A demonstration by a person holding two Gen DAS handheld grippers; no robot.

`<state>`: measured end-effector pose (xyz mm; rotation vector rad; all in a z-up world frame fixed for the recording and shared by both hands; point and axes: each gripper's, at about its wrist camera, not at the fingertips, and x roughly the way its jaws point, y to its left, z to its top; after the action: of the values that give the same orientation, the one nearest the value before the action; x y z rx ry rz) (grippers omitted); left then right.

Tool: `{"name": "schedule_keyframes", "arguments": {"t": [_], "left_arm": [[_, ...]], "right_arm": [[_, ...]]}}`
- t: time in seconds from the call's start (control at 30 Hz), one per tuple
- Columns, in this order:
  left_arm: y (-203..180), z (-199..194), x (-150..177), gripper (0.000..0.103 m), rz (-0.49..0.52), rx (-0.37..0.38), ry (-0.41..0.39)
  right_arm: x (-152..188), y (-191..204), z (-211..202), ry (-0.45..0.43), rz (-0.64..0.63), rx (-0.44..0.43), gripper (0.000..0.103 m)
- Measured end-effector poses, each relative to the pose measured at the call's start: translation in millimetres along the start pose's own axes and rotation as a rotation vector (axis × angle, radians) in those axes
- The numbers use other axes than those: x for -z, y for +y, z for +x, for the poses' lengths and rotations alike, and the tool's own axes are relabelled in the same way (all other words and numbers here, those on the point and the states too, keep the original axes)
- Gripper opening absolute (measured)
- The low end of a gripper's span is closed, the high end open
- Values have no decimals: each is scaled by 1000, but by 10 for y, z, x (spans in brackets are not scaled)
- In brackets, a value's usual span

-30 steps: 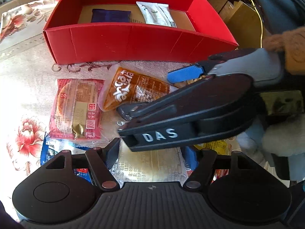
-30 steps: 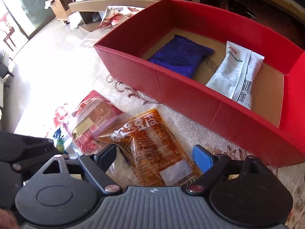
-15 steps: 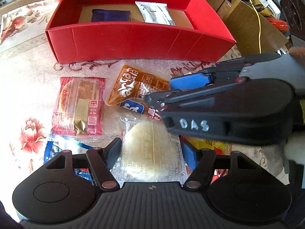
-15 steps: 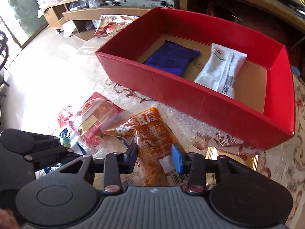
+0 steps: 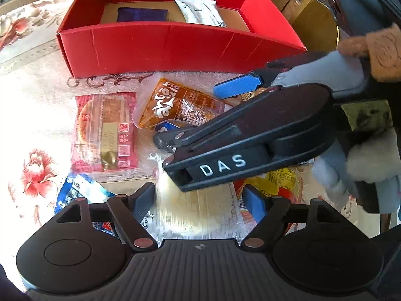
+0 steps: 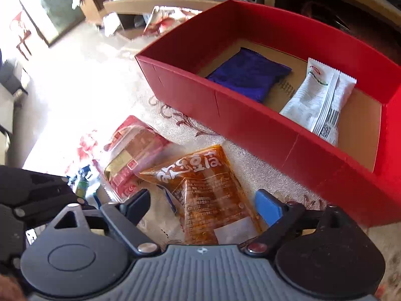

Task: Organize snacks
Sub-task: 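Grasp the orange printed pouch with the right tool while the left tool grasps the round bun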

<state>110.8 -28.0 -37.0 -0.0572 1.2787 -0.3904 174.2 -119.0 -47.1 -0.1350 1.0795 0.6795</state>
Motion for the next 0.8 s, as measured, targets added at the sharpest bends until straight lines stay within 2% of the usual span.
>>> {"name": "schedule_keyframes", "arguments": {"t": [0.1,0.17,0.27,0.47,0.5,0.53,0.63,0.73,0.8], "left_arm": [[1,5,15,82,8,2,-3],[5,-2,12,82,4,1,-3],[-1,-12,26,81,6,-4,1],[11,-54,51,71,-5,-23,0],[15,-58,51,71,-9,-25,-1],[15,-60,50,71,-12,-24,-2],[9,-77,60,70,-11,-31,-6],[5,-83,68,71,-10,-33,-7],[-2,-67,55,75,-6,-29,-3]], "right_arm": [[-17,70,15,6,-10,55,92],[-18,158,-12,13,-41,135,70],[31,167,-90,16,-26,141,58],[173,92,-278,3,39,159,47],[194,88,-301,1,48,166,47],[219,85,-332,0,57,167,41],[269,78,-431,-13,84,167,35],[322,46,-468,-6,111,158,34],[331,29,-479,-17,124,145,35]]}}
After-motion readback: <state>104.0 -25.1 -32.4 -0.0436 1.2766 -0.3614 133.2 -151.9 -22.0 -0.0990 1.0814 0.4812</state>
